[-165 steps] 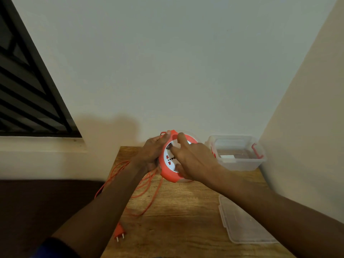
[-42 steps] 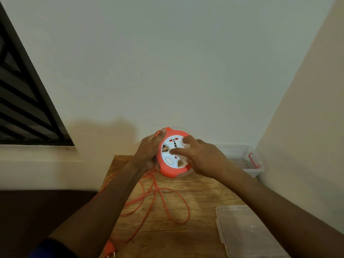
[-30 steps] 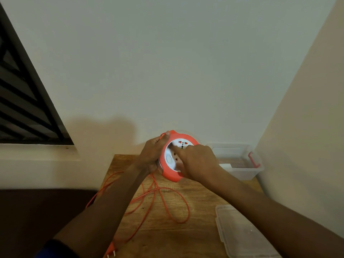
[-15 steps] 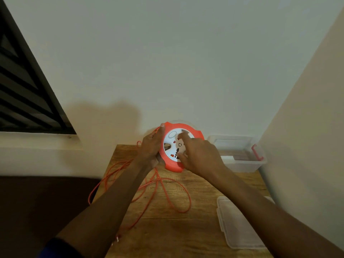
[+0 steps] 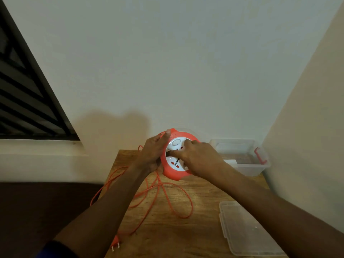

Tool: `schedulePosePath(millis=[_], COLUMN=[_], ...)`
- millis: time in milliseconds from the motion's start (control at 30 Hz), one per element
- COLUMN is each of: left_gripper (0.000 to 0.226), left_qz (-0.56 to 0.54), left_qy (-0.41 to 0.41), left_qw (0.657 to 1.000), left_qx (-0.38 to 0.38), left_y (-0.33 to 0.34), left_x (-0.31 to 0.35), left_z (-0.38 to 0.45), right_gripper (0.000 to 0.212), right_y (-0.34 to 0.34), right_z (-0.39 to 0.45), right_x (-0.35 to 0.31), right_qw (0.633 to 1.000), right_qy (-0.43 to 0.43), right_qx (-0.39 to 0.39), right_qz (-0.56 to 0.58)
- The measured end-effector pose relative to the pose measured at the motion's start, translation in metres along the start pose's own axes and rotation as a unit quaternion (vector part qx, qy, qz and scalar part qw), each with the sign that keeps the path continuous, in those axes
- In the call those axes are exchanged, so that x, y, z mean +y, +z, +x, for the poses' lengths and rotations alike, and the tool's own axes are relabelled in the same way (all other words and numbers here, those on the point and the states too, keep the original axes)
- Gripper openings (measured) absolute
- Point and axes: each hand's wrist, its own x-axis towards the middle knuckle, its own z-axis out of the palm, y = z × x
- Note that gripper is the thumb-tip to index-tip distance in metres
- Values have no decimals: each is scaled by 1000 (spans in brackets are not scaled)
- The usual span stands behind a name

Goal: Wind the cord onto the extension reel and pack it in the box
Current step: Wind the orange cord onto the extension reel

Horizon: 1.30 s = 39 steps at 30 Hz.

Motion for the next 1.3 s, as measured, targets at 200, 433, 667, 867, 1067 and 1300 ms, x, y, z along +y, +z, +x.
schedulePosePath(millis=[200, 433, 667, 867, 1067, 1300], left_gripper=[49, 49, 56, 57, 69, 64], left_qz=[14, -2, -21, -32, -33, -12], left_qy=[0, 26, 15, 15, 1, -17], left_qw=[1000, 1000, 1000, 999, 999, 1000], left_qx=[11, 16, 3, 4, 0, 0], left_y=[3, 5, 1, -6, -15, -8], left_x=[-1, 0, -5, -1, 3, -2], left_z=[-1, 2, 3, 4, 7, 10], right_gripper=[66, 63, 50, 36, 56, 53], right_y=[3, 6, 4, -1, -4, -11], right_z=[5, 13, 17, 11, 4, 5], right_x=[7, -14, -13, -7, 8, 1], right_qw=[998, 979, 983, 991, 999, 997], right_qy=[-50, 185, 164, 89, -37, -16], right_qx=[6, 80, 87, 98, -8, -56], right_qz=[-40, -15, -14, 13, -12, -40])
